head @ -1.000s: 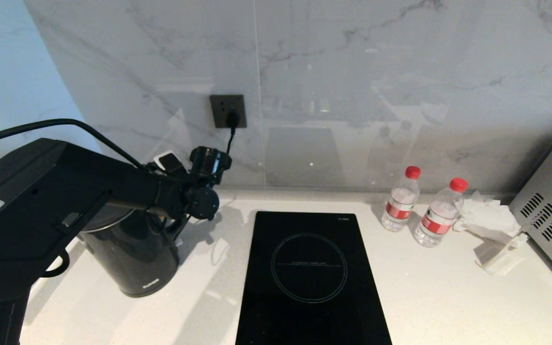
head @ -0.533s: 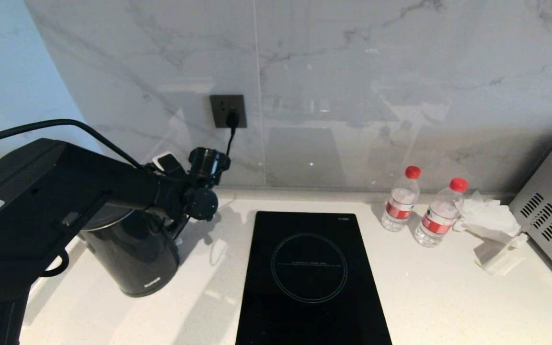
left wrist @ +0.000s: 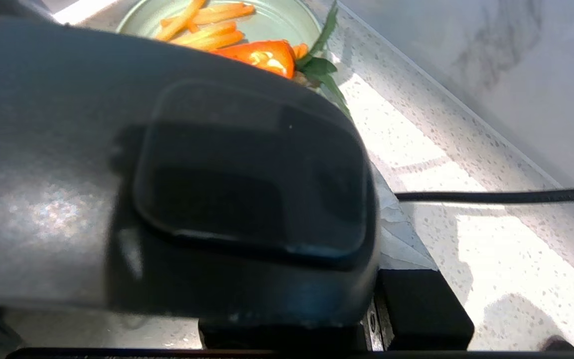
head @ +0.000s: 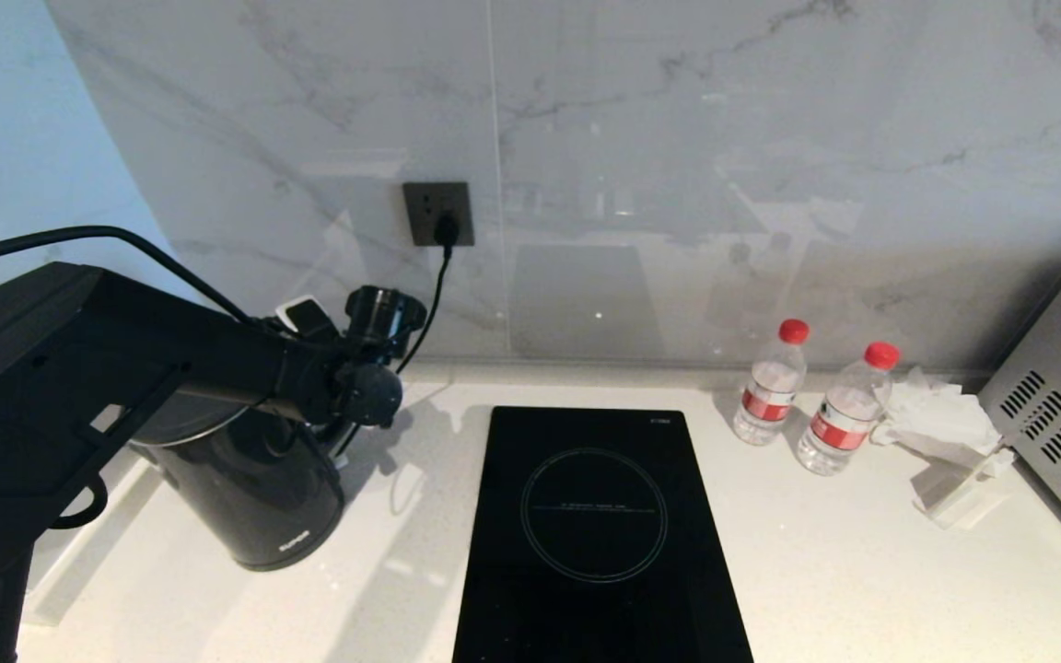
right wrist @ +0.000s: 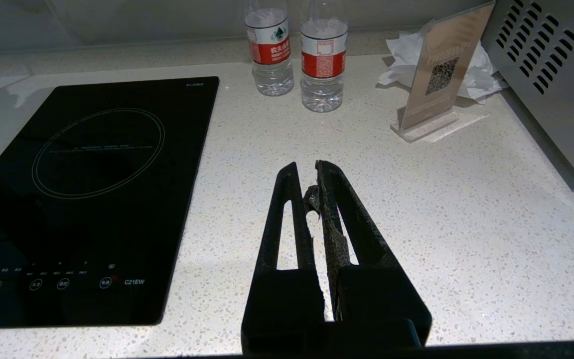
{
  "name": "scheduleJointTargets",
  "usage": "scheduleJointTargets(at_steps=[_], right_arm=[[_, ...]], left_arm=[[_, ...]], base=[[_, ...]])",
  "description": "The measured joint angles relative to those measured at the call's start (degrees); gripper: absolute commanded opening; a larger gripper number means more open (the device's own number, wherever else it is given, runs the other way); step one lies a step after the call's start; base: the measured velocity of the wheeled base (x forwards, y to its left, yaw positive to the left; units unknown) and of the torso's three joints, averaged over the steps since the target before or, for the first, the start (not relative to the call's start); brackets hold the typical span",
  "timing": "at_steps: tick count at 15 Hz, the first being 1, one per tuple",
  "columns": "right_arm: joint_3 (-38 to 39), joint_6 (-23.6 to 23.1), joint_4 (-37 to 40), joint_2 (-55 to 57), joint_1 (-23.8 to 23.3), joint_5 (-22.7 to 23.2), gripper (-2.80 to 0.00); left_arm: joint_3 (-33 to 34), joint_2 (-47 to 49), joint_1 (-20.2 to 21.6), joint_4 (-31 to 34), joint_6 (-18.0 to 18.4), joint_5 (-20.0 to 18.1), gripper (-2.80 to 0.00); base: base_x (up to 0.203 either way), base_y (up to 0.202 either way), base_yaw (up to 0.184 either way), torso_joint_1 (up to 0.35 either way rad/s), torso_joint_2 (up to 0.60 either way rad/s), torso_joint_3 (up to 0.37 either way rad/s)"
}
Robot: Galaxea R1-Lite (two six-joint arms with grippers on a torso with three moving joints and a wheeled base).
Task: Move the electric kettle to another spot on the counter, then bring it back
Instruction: Pick up the kettle
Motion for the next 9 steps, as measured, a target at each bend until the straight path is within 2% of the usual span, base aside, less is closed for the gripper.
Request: scheduleJointTargets(at_steps=[5, 9], right_arm=[[0.0, 0.0, 0.0, 0.0, 0.0, 0.0, -2.80], [0.0, 0.0, 0.0, 0.0, 0.0, 0.0, -2.80]], left_arm=[[1.1, -2.3, -1.0, -0.1, 1.0, -1.4, -2.80], [7.3, -3.2, -2.6, -3.3, 1.7, -5.1, -2.80]], base=[[0.000, 0.000, 0.000, 0.000, 0.00, 0.000], [0.000, 0.000, 0.000, 0.000, 0.00, 0.000]])
